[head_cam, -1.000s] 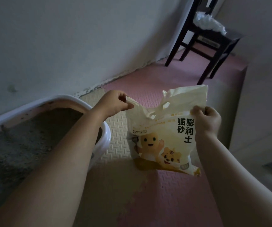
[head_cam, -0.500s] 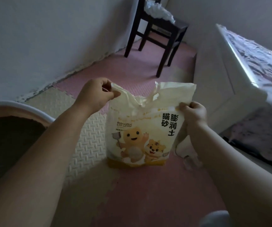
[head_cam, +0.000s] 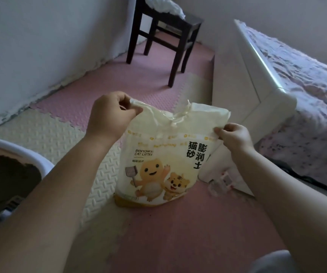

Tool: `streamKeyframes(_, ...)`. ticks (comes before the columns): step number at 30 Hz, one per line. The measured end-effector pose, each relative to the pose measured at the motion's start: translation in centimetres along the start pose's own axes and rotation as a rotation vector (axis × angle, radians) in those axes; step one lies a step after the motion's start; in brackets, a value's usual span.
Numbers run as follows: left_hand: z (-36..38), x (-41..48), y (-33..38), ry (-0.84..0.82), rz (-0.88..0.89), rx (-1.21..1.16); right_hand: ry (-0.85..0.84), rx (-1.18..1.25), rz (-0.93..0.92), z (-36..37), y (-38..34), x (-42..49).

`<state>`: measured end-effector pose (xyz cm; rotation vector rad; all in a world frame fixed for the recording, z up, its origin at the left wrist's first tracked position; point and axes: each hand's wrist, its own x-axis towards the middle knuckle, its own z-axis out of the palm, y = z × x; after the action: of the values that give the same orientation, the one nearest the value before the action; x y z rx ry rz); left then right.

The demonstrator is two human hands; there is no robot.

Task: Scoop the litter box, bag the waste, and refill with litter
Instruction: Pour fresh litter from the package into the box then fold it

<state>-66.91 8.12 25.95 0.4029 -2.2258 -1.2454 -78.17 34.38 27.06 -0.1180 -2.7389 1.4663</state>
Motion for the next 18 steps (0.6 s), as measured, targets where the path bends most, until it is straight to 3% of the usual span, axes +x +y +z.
streamKeyframes(6,-0.4,-1.0,-2.6,-0.101,-0.143,-0.045,0.070,0.099,-0.115,3.2,-1.7,-1.1)
streamKeyframes(9,0.2,-2.0,-3.0,-0.052,-0.191,-0.056,0.178,0.037,-0.163,5.4,-1.9,-2.9)
streamKeyframes(14,1.3,-2.1,-1.9,-0.167,-0.384,-0.085,0.189,0.167,-0.110,6.6,-2.4,-7.0)
streamKeyframes(18,1.3,-1.3,0.4,-0.145,-0.374,-0.014,0.125,0.196,-0.022,5.6,-2.6,-8.4)
